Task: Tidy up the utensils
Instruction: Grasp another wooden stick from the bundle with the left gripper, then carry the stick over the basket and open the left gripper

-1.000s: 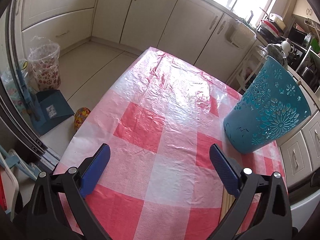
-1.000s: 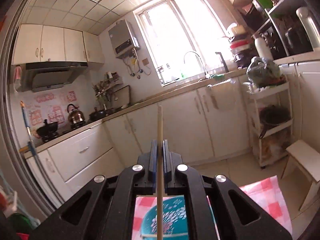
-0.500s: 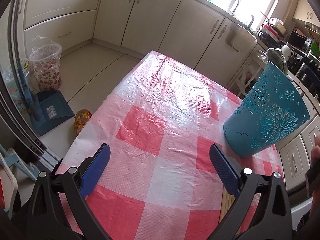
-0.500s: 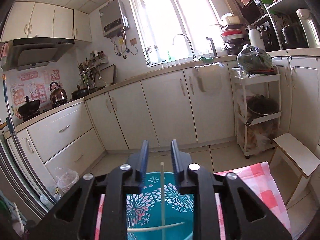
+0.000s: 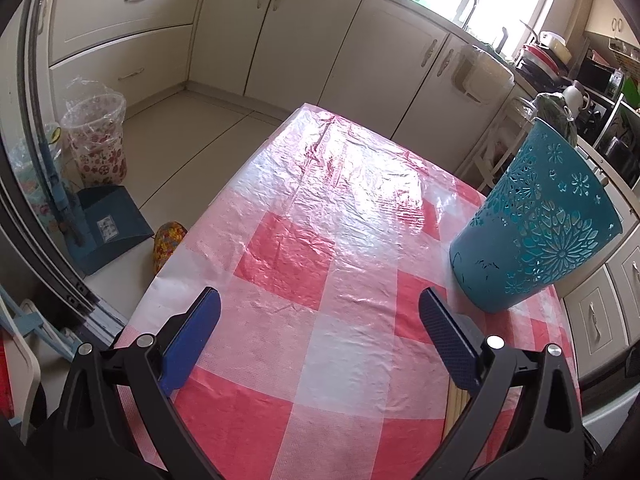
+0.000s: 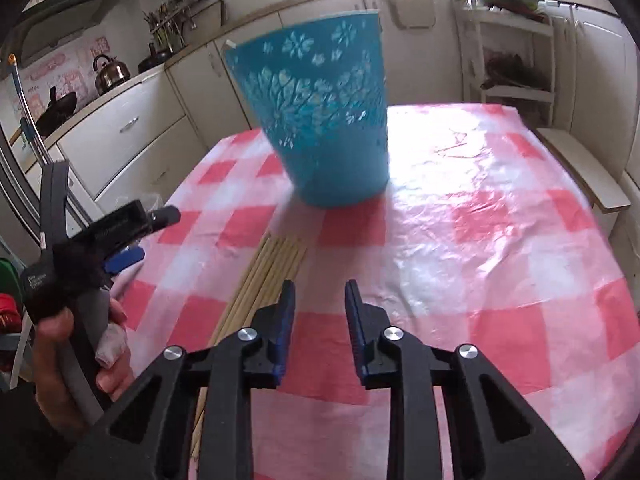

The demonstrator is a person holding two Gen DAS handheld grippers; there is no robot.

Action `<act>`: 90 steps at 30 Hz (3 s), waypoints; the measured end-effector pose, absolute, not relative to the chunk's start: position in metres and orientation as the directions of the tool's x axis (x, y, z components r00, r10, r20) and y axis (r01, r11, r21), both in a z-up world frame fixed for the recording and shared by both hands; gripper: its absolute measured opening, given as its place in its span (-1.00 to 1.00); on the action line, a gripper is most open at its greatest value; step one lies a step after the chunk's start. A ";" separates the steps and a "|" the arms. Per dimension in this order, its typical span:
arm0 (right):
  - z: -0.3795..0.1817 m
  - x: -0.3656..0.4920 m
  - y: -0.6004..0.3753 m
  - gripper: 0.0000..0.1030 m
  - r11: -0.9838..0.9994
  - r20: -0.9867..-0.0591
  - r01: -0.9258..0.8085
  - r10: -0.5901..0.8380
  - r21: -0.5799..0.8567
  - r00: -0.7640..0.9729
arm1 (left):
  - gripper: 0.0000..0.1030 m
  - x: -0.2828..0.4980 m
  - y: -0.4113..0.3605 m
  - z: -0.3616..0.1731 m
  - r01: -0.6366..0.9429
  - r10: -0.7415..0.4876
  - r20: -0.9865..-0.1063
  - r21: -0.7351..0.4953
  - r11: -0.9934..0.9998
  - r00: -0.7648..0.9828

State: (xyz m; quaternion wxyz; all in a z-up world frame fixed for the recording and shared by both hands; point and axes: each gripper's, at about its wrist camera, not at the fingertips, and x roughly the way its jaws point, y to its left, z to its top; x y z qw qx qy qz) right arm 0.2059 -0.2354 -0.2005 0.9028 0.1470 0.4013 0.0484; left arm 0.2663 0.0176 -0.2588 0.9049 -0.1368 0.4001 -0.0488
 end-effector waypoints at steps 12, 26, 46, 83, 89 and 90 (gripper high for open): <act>-0.222 0.232 -0.207 -0.52 0.973 -0.779 0.028 0.166 0.229 0.604 | 0.85 0.267 0.022 -0.259 -0.031 -0.198 -0.708 -0.297 0.954 0.678; -0.220 0.230 -0.202 -0.76 0.995 -0.819 -0.073 0.102 0.074 0.565 | 0.85 0.266 0.004 -0.258 0.058 -0.213 -0.718 -0.234 0.971 0.663; -0.224 0.212 -0.265 -0.89 0.969 -0.794 0.015 0.191 0.245 0.578 | 0.76 0.245 -0.089 -0.269 0.341 -0.049 -0.807 0.193 0.920 0.589; -0.225 0.213 -0.265 -0.82 0.965 -0.785 0.018 0.202 0.262 0.586 | -0.91 0.301 -0.072 -0.038 0.308 -0.407 -0.319 -0.318 0.897 0.856; -0.225 0.215 -0.268 -0.75 0.955 -0.776 0.015 0.231 0.295 0.587 | -0.91 0.338 -0.107 -0.042 0.268 -0.366 -0.270 -0.341 0.901 0.891; -0.225 0.215 -0.269 -0.74 0.953 -0.774 0.015 0.236 0.302 0.587 | -0.91 0.343 -0.111 -0.046 0.261 -0.362 -0.269 -0.346 0.901 0.893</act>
